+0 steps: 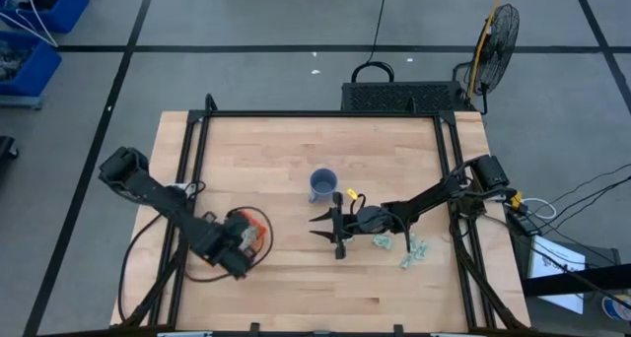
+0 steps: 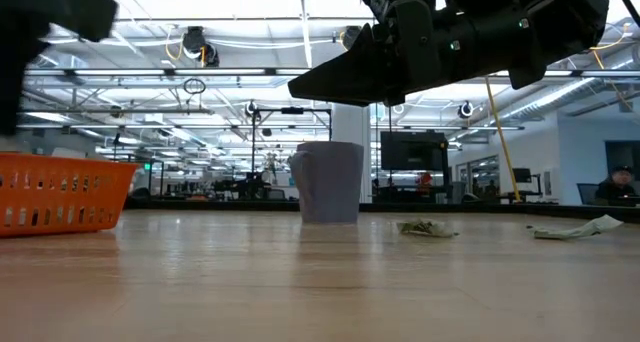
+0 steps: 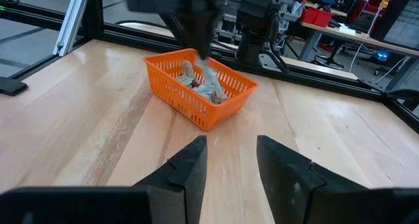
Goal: Pick and place Stevia / Truvia into bins
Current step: Put the green stevia packet into the orange basket
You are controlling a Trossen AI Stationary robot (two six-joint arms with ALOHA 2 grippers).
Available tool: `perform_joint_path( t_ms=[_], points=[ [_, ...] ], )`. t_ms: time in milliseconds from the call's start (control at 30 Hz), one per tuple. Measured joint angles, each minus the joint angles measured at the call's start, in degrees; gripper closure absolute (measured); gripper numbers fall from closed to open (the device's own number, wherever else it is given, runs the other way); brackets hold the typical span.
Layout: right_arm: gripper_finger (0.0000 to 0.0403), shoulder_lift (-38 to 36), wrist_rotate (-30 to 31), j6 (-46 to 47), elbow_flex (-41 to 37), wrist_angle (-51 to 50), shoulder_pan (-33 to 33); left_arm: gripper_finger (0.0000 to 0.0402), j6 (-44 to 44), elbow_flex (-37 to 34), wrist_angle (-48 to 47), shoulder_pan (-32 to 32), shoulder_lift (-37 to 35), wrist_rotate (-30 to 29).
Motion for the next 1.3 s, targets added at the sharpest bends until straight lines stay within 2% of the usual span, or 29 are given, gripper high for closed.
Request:
perform_joint_path(
  t_ms=[100, 200, 433, 867, 933, 1067, 1200, 1300],
  points=[
    [0.0277, 0.0, 0.0, 0.0, 0.0, 0.0, 0.0, 0.0392, -4.8, 0.0, 0.6, -3.2, 0.0, 4.7],
    [0.0277, 0.0, 0.0, 0.1, 0.0, 0.0, 0.0, 0.039, -8.8, 0.0, 1.7, -5.6, 0.0, 6.0],
    [0.0277, 0.0, 0.0, 0.3, 0.0, 0.0, 0.0, 0.0394, -11.2, 0.0, 4.5, -8.2, 0.0, 1.1],
    [0.0277, 0.0, -0.1, 2.2, 0.0, -1.5, 0.1, 0.0326, -11.2, 0.0, 4.5, -8.2, 0.0, -3.2],
    [0.0277, -0.8, -0.2, 2.2, 0.1, -5.7, 0.3, 0.0324, -11.3, 0.0, 4.5, -8.2, 0.0, -5.1],
    [0.0277, -3.9, 0.4, 3.1, 3.5, -23.8, 2.2, 0.0325, -11.3, 0.0, 4.5, -8.1, 0.0, -9.8],
    [0.0277, -5.1, 3.9, 9.1, 6.6, -38.8, 4.5, 0.0325, -11.1, 0.0, 4.6, -7.9, 0.0, -14.4],
    [0.0277, -5.0, 4.5, 15.7, 6.6, -43.6, 5.6, 0.0325, -11.1, 0.0, 4.7, -7.0, 0.0, -16.3]
  ],
)
